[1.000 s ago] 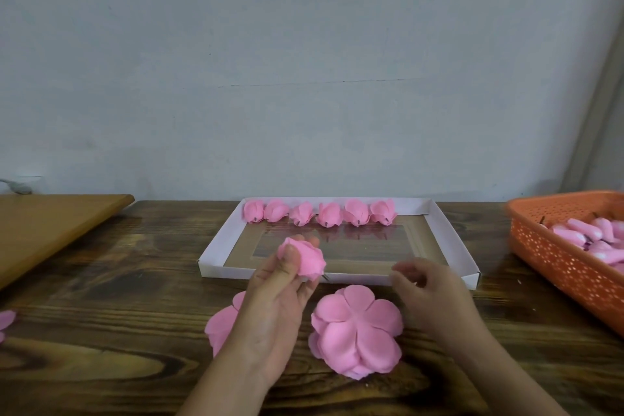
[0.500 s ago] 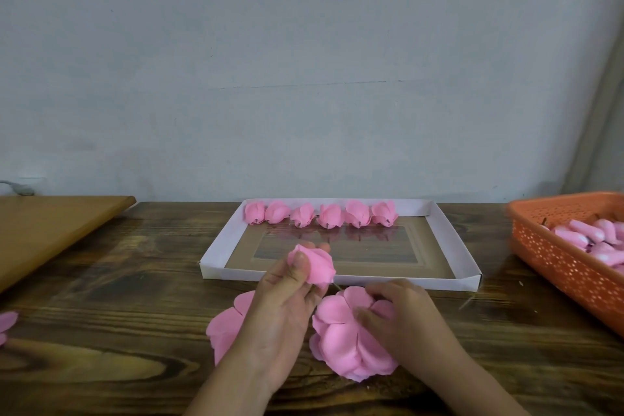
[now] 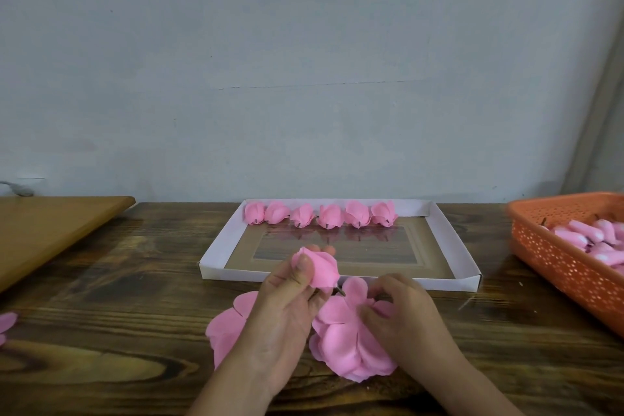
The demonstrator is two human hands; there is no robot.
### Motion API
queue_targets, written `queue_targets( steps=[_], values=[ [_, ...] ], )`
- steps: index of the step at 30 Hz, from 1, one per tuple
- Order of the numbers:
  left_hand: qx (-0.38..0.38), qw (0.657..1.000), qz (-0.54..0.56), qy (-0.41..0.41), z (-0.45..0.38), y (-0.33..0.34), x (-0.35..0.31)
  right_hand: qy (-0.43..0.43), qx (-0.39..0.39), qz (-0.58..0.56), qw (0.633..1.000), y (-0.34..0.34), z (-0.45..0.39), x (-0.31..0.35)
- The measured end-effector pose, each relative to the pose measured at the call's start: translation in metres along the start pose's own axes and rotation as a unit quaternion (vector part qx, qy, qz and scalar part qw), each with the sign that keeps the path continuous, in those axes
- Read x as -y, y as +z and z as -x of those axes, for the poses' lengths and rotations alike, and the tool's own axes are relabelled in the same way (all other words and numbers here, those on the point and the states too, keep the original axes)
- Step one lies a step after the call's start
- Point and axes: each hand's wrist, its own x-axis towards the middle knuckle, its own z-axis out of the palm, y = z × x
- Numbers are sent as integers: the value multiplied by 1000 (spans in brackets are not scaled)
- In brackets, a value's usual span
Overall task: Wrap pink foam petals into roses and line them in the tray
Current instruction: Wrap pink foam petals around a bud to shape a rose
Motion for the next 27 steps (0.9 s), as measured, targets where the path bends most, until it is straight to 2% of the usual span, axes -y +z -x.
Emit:
queue_targets(
  steps=[3,7,10,17,21,27],
  values=[
    [-4,1000,-1,-3,1,1,-1,10,-12,-8,1000,1,1,0],
    [-7,1000,11,-8,2,3,-2,54,-40,-74,995,0,2,4],
    [0,1000,3,-4,2,3,-2,60,-41,-67,995,-1,3,3],
    [9,1000,8,-4,2,4,-2,6,-67,-15,998,-2,2,5],
    [-3,1000,11,-11,2,4,-2,-15,-116,-45,992,-6,3,8],
    [-14,1000,-3,-12,2,5,-2,73,-139,-90,984,-9,5,13]
  ],
)
